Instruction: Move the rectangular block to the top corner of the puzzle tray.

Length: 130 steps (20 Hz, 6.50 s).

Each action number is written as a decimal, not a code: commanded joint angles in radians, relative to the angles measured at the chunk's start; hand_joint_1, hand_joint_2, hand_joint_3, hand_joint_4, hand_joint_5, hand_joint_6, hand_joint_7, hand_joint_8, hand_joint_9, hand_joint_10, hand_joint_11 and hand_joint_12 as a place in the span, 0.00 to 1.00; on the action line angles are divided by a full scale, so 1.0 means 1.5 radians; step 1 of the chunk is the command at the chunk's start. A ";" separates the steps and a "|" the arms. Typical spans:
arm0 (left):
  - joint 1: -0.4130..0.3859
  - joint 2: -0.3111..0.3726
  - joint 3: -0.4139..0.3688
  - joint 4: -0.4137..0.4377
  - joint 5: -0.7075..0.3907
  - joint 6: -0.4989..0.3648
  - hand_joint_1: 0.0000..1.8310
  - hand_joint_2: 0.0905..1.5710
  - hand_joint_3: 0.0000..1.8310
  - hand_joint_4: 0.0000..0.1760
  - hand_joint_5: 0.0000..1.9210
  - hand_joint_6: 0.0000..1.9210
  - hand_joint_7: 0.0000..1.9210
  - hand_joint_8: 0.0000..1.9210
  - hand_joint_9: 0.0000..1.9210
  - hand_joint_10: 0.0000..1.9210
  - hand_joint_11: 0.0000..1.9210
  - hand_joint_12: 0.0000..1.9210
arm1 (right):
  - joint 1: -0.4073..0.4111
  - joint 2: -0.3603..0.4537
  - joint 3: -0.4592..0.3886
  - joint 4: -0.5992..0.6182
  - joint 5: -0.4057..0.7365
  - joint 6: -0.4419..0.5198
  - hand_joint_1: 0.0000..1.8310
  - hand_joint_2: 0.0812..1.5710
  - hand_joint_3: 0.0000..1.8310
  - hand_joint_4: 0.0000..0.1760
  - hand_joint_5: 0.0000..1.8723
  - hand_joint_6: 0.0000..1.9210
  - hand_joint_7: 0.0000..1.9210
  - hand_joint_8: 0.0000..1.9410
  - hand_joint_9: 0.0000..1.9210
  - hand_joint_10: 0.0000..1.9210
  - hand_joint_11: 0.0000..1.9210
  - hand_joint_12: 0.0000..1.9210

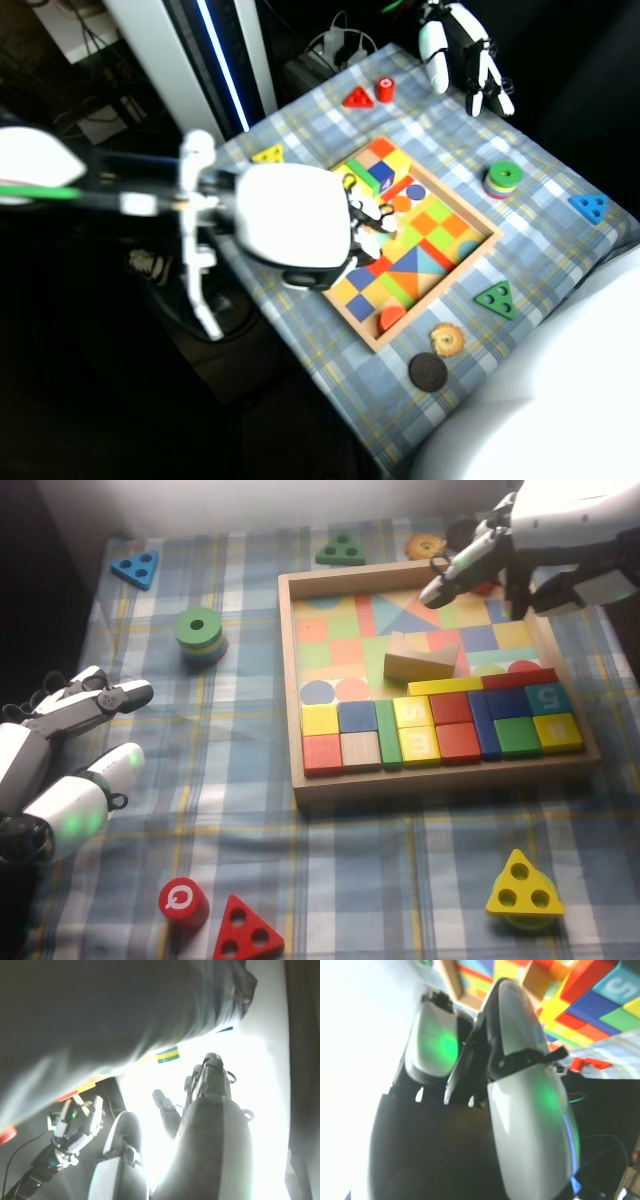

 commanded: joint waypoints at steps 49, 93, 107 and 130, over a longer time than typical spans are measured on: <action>-0.010 0.006 0.001 0.034 -0.062 -0.004 0.37 0.86 0.00 0.68 0.28 0.00 0.06 0.00 0.04 0.00 0.00 0.00 | 0.024 -0.004 -0.063 -0.092 -0.062 -0.031 0.87 0.74 0.00 0.33 0.29 0.00 0.62 1.00 0.74 1.00 0.78 1.00; -0.009 0.009 -0.001 0.031 -0.057 -0.004 0.40 0.87 0.00 0.49 0.29 0.00 0.07 0.00 0.03 0.00 0.00 0.00 | -0.012 0.000 0.003 -0.203 -0.133 0.015 0.91 0.74 0.00 0.00 0.27 0.00 0.66 1.00 0.75 1.00 0.80 1.00; -0.013 0.027 -0.008 0.034 -0.050 0.015 0.39 0.87 0.00 0.51 0.29 0.00 0.07 0.00 0.03 0.00 0.00 0.00 | -0.012 -0.002 0.040 -0.196 -0.148 0.017 0.96 0.72 0.00 0.00 0.26 0.00 0.62 1.00 0.72 1.00 0.74 1.00; -0.010 0.024 -0.010 0.031 -0.049 0.017 0.40 0.86 0.00 0.51 0.29 0.00 0.06 0.00 0.02 0.00 0.00 0.00 | 0.002 -0.022 0.041 -0.213 -0.164 0.011 0.89 0.74 0.00 0.06 0.26 0.00 0.58 1.00 0.68 1.00 0.70 1.00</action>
